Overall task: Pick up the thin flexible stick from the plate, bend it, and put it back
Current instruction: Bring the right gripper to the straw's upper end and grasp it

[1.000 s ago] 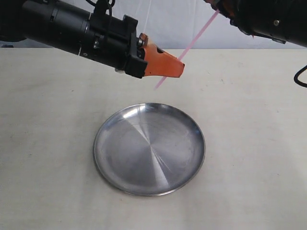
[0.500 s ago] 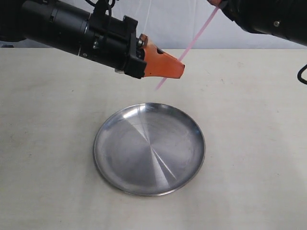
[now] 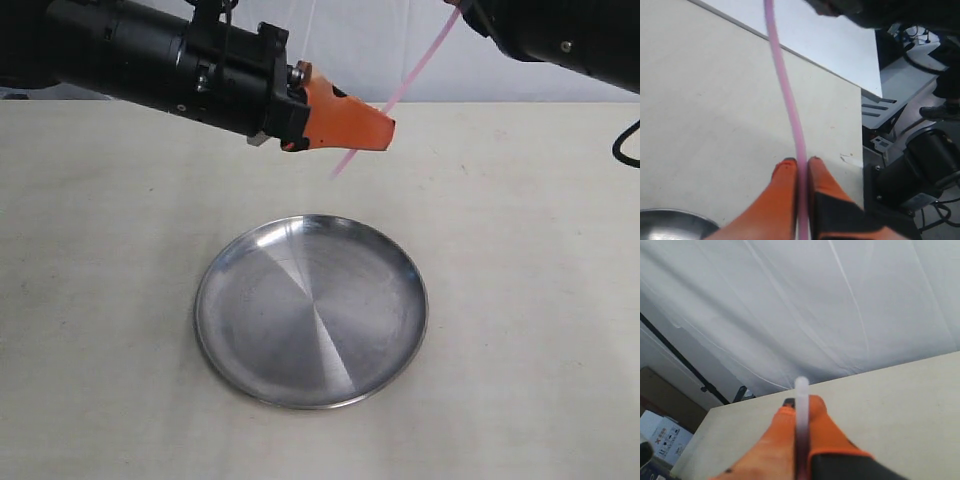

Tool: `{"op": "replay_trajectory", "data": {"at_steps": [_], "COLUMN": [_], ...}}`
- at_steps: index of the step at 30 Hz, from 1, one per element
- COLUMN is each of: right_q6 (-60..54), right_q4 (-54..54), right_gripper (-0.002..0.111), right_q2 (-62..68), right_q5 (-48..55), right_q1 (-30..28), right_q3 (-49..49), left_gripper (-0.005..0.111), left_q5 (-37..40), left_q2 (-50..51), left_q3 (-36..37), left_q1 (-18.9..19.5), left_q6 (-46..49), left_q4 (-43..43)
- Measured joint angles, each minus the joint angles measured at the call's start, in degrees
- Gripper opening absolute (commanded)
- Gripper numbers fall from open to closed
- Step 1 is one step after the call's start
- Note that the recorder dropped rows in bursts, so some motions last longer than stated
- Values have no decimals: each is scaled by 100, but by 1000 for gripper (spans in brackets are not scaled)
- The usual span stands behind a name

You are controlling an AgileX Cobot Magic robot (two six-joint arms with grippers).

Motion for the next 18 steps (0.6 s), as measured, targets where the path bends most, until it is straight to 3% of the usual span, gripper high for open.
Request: {"op": "replay_trajectory", "data": {"at_steps": [18], "right_q6": [-22], "right_q4": [-5], "right_gripper": [-1], "right_q2": [255], "right_q5": [-420], "right_q1": [-36], "right_q3": [-13], "left_gripper": [0], "left_q5": [75], "left_q2": [0], "left_q3": [0], "left_q1": [0], "left_q6": [249], "left_q4": [-796]}}
